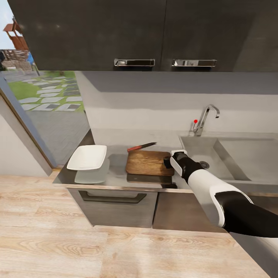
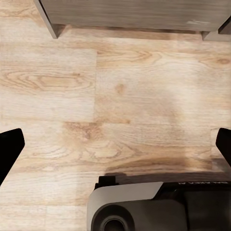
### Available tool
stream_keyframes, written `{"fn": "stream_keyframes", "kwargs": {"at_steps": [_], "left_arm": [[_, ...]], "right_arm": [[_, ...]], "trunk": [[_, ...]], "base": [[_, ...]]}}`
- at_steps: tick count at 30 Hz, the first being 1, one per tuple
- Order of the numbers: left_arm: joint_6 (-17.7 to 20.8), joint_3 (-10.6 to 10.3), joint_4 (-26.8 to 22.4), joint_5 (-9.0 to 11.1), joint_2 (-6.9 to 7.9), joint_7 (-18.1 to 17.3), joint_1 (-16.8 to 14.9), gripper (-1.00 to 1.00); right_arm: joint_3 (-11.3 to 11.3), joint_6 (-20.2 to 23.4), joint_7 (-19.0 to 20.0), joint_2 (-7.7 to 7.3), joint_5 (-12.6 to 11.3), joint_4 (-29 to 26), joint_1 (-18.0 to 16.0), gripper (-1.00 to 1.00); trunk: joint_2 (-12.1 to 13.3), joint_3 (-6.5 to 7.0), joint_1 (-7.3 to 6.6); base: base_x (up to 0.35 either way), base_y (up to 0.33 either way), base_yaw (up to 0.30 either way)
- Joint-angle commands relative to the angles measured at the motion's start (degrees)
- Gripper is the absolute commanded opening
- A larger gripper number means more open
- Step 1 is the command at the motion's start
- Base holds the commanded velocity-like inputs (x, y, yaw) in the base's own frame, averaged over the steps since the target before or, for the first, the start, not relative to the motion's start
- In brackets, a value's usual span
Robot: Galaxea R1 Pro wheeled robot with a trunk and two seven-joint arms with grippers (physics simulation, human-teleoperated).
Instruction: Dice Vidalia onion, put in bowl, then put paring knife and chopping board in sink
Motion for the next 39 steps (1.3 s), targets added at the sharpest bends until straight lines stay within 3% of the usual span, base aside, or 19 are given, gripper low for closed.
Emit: {"fn": "stream_keyframes", "kwargs": {"at_steps": [1, 31, 32, 39], "left_arm": [[-0.14, -0.19, 0.02, 0.38, 0.04, -0.17, -0.03, 1.0], [-0.15, -0.19, 0.02, 0.38, 0.04, -0.17, -0.06, 1.0], [-0.16, -0.19, 0.02, 0.38, 0.04, -0.17, -0.05, 1.0], [-0.16, -0.19, 0.02, 0.38, 0.04, -0.17, -0.06, 1.0]], "right_arm": [[0.38, 0.31, -0.23, -0.01, -0.38, -0.06, -0.04, -1.0], [0.38, 0.23, -0.23, 0.0, -0.38, -0.04, -0.04, -1.0], [0.38, 0.23, -0.23, 0.03, -0.38, -0.02, -0.04, 1.0], [0.38, 0.23, -0.23, -0.01, -0.38, 0.05, -0.04, 1.0]], "trunk": [[-0.11, -0.1, 0.03], [-0.11, -0.1, 0.03], [-0.11, -0.1, 0.03], [-0.11, -0.1, 0.03]], "base": [[0.0, 0.0, 0.0], [0.0, 0.0, 0.0], [0.0, 0.0, 0.0], [0.0, 0.0, 0.0]]}}
